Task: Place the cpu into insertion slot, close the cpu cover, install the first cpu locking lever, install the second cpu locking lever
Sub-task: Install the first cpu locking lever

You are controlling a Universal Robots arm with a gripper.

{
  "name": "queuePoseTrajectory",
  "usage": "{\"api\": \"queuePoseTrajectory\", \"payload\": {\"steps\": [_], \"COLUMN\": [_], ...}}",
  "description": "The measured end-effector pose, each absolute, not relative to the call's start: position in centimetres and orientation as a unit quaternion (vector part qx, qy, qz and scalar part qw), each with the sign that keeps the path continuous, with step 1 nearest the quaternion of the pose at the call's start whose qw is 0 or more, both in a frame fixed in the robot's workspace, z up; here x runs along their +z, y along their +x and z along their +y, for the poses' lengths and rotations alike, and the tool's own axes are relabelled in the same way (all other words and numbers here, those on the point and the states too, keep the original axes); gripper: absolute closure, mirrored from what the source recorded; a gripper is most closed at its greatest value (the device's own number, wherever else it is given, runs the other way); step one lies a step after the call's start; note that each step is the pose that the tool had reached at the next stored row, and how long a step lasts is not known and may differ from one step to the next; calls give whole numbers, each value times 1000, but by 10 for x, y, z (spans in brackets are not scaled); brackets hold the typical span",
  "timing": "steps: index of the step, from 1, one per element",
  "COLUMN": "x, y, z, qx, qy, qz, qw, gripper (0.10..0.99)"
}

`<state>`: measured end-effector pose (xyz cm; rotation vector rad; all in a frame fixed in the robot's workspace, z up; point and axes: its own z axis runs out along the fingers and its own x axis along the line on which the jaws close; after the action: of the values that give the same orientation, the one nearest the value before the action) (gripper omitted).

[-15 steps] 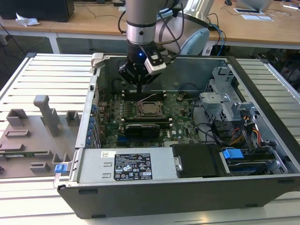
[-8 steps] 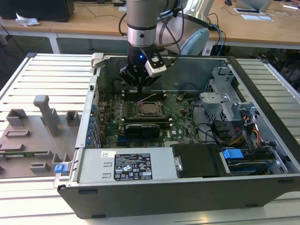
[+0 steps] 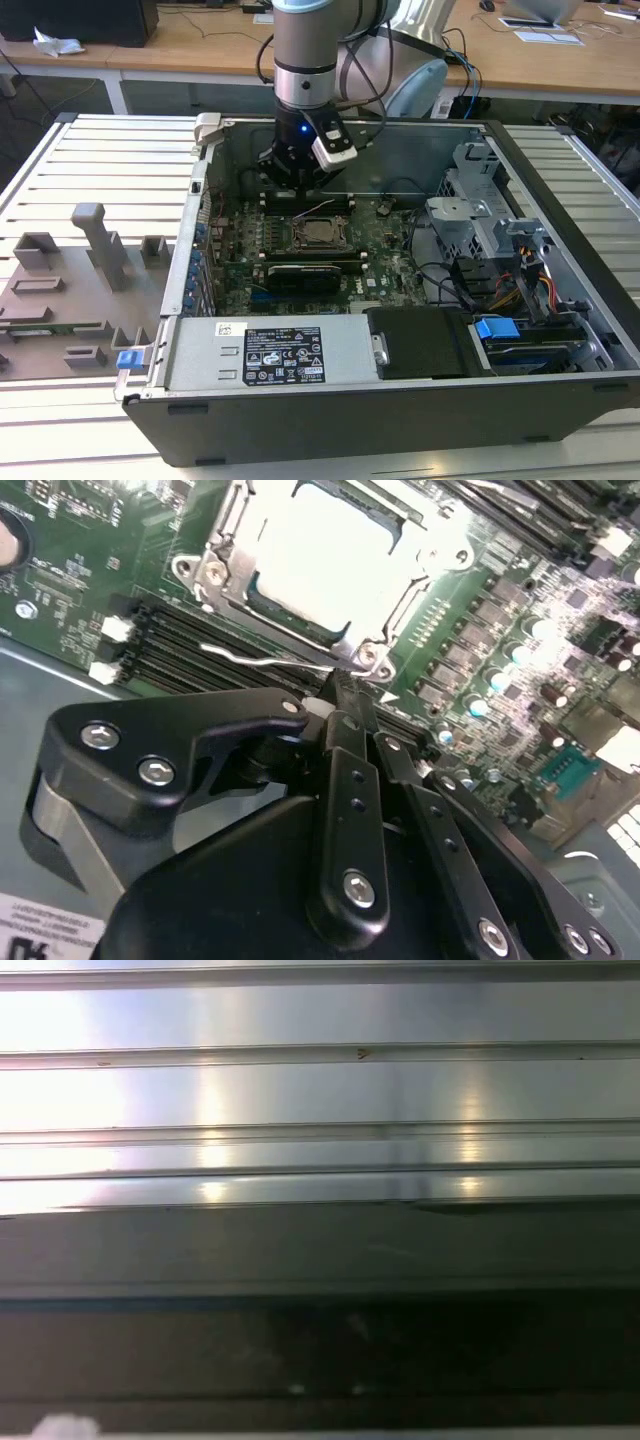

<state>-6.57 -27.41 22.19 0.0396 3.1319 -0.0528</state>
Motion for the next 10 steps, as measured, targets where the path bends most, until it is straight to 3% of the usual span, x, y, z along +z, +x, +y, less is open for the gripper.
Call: {"api": "queuePoseTrajectory", "payload": {"steps": [10], "x": [216], "y": [-48], "z": [-273], "qx": [-17], "qy": [13], "qz": [1000], "qw": [4], "gripper": [980]}}
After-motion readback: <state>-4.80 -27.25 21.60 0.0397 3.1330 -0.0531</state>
